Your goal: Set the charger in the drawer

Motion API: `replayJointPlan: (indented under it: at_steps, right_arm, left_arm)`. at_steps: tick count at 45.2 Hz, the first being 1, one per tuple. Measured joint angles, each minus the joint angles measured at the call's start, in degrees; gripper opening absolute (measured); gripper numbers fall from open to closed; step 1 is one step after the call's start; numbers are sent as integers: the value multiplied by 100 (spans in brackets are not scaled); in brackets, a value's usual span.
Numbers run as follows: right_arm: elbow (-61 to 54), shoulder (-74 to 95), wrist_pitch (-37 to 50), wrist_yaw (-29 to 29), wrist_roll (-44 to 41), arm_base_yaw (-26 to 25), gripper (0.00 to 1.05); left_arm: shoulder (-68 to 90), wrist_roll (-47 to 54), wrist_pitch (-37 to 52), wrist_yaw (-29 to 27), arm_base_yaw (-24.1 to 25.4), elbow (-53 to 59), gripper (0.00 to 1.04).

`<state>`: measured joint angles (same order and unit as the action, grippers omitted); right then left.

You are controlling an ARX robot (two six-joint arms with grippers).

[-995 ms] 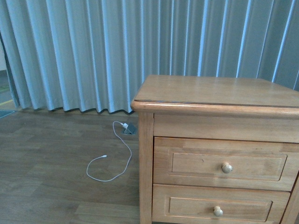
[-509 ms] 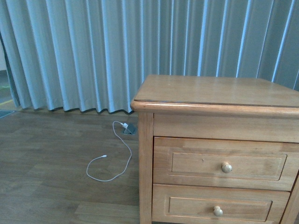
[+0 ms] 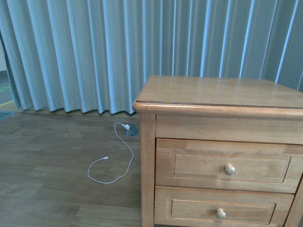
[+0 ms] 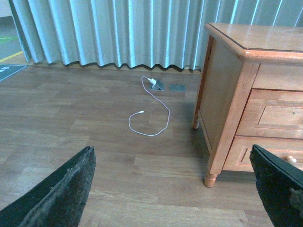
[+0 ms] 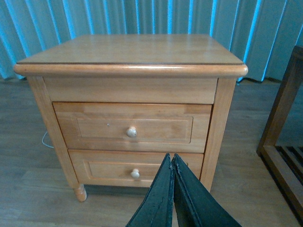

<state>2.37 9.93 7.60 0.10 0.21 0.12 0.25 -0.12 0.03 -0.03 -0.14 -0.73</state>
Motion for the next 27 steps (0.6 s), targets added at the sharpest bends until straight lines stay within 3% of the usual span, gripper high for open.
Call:
replayJointPlan:
  at_steps: [5,27]
  right_arm:
    - [-203,-866,-767,-20,-7,0,2]
    - [-203,-962,-761,-15,-7,0,2]
  left_arm:
    - [0,-2,0,-9,0,2,99]
    - [0,0,0,2,0,2,99]
